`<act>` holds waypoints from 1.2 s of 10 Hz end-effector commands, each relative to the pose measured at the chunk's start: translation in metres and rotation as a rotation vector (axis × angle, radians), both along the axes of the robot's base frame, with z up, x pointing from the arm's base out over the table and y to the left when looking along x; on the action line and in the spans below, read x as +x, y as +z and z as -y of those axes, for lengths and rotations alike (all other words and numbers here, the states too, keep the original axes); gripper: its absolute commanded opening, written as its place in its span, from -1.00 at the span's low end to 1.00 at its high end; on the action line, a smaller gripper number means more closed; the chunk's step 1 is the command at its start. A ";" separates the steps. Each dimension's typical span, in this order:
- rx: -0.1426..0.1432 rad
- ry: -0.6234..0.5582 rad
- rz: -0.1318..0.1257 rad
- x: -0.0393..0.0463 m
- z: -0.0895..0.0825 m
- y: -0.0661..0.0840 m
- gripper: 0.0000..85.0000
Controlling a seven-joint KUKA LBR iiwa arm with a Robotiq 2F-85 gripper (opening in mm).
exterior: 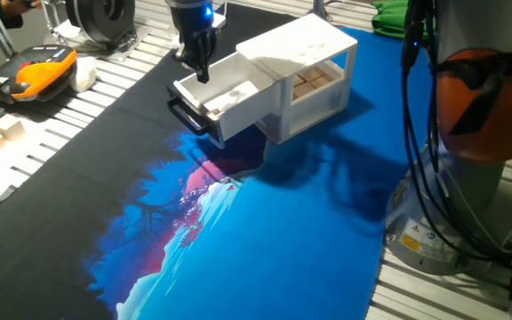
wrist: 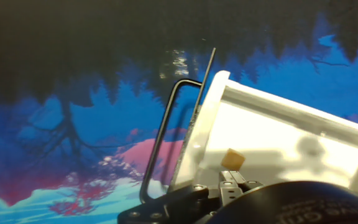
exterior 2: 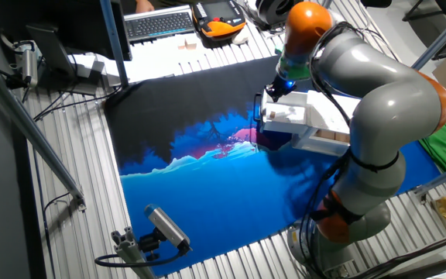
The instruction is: Grasp the handle and close the drawer
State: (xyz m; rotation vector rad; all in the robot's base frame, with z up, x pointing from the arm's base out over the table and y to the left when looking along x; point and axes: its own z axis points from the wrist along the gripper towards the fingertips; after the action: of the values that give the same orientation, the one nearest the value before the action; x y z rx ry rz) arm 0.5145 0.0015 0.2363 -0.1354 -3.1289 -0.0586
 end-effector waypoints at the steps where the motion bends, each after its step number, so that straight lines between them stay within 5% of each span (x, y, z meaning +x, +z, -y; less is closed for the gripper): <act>1: -0.012 -0.003 -0.006 0.0001 -0.001 0.000 -1.00; 2: 0.002 -0.004 -0.009 0.0001 -0.001 0.000 -1.00; 9: -0.027 -0.025 -0.006 0.0046 -0.010 0.003 -1.00; 12: -0.049 -0.047 -0.015 0.0106 -0.030 0.008 -1.00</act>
State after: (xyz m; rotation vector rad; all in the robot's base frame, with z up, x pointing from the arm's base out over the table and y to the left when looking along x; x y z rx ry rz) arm 0.5258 0.0338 0.2448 -0.2103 -3.1124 0.0288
